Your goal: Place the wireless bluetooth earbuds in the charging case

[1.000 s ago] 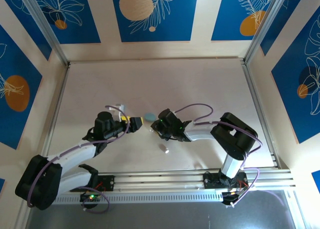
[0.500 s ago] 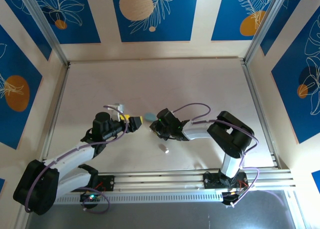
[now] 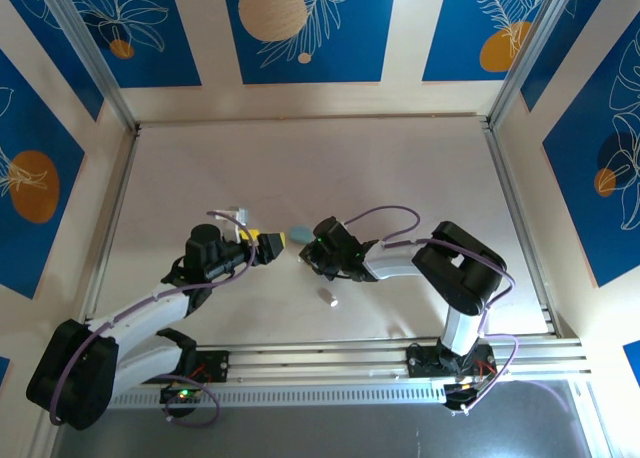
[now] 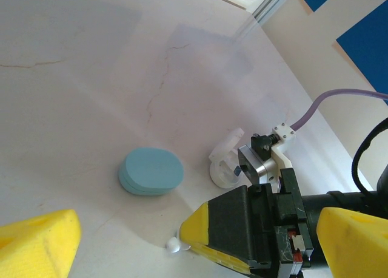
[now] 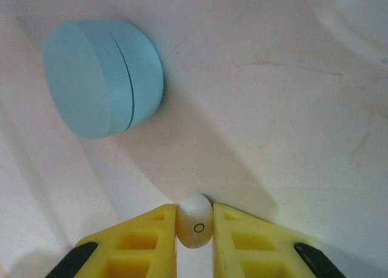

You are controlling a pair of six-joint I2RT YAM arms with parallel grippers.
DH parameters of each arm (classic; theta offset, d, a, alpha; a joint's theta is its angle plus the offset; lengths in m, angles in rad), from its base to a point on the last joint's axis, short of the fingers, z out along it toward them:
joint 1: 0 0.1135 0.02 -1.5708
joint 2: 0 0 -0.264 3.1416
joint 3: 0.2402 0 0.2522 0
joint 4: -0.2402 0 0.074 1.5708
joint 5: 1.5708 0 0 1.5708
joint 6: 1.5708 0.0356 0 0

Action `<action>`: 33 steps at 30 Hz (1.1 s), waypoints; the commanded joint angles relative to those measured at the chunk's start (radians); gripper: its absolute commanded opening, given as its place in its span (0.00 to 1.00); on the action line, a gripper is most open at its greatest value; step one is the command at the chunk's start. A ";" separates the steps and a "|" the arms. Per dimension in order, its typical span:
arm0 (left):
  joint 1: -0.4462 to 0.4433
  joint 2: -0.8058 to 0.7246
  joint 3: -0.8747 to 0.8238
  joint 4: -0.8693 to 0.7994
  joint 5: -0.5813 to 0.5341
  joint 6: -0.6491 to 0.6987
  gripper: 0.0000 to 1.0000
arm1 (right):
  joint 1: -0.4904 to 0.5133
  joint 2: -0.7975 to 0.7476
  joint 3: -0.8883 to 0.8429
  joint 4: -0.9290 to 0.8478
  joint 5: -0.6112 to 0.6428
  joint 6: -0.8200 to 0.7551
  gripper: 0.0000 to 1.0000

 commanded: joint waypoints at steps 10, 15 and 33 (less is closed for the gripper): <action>0.011 -0.041 -0.017 0.037 0.043 0.020 1.00 | -0.004 -0.130 0.005 -0.107 0.027 -0.093 0.13; 0.011 -0.097 -0.037 0.063 0.099 0.005 1.00 | -0.034 -0.249 0.008 -0.230 -0.002 -0.200 0.13; -0.403 -0.048 0.193 -0.218 0.041 0.074 1.00 | -0.315 -0.782 0.060 -0.816 -0.153 -0.692 0.13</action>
